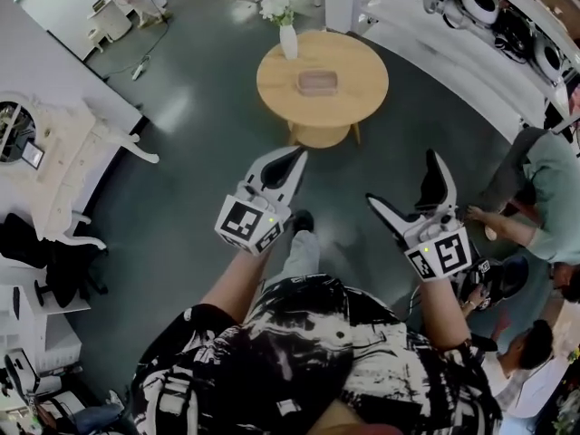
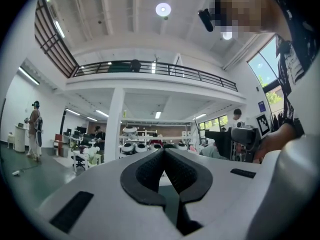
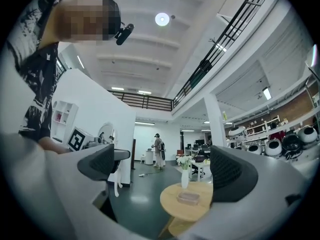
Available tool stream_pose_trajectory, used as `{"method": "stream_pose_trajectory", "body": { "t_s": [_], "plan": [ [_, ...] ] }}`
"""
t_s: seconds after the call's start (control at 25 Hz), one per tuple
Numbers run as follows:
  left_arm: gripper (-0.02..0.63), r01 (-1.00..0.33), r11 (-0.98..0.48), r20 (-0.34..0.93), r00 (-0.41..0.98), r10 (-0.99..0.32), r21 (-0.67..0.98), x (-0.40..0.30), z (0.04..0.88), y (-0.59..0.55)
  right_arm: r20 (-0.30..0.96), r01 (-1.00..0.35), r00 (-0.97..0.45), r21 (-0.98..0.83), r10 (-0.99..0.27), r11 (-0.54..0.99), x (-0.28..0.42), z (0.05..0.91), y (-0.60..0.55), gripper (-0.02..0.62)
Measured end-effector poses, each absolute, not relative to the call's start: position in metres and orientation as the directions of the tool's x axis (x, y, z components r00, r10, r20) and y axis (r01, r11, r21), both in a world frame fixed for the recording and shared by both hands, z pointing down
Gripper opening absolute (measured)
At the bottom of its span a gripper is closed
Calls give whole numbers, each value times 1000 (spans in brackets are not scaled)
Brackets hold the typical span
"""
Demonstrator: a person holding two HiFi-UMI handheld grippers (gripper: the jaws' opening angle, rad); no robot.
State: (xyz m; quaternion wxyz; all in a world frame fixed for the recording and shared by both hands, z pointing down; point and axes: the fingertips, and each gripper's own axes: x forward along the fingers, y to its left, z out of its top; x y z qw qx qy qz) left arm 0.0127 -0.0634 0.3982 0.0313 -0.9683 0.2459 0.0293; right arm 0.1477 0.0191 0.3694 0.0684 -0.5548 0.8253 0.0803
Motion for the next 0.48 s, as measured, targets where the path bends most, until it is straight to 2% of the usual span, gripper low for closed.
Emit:
{"method": "stream_pose_trajectory", "body": {
  "t_s": [0.48],
  "plan": [
    [0, -440, -898, -15, 898, -440, -11, 41, 404, -336, -163, -938, -347, 33, -924, 346, 166, 371, -254, 572]
  ]
}}
